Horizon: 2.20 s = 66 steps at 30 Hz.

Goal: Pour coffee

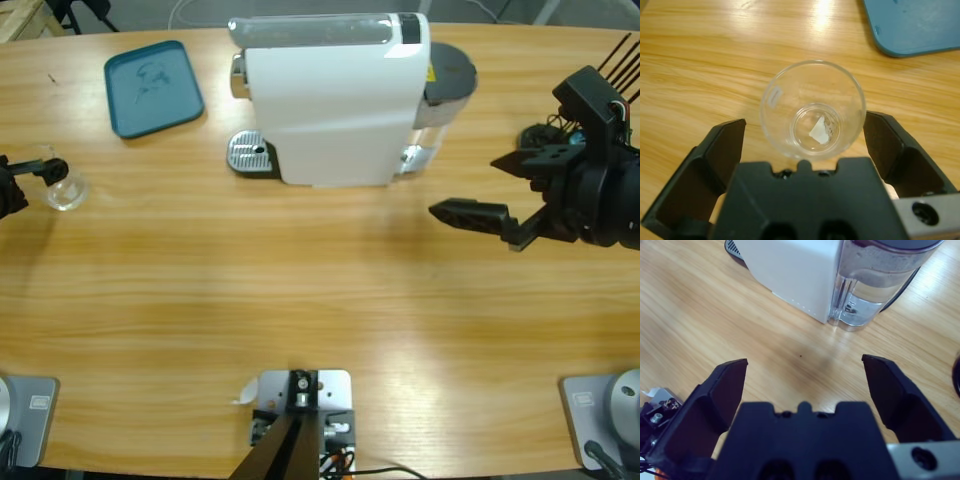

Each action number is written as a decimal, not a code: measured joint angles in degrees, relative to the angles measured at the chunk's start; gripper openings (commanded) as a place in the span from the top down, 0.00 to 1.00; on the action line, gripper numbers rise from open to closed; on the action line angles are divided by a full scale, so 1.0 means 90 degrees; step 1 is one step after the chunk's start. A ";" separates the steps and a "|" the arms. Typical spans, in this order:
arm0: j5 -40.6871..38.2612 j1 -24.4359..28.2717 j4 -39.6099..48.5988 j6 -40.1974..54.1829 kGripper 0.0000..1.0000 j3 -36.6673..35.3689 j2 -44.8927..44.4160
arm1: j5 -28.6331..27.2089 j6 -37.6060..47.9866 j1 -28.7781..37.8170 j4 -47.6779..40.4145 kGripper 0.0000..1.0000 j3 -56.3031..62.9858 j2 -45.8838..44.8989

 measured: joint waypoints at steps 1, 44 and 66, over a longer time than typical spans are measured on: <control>-0.0021 0.0044 -0.0105 0.0000 0.16 0.0025 0.0088 | 0.0000 0.0006 -0.0003 -0.0010 0.00 0.0010 0.0006; -0.8311 0.2075 -0.1452 0.8224 1.00 -0.0652 0.0159 | 0.0000 -0.0273 -0.0031 0.0167 0.01 0.0212 -0.0020; -0.9552 0.2106 -0.2712 0.8721 1.00 -0.1840 0.2607 | 0.0010 -0.0784 -0.0686 0.0950 0.00 -0.0116 -0.0198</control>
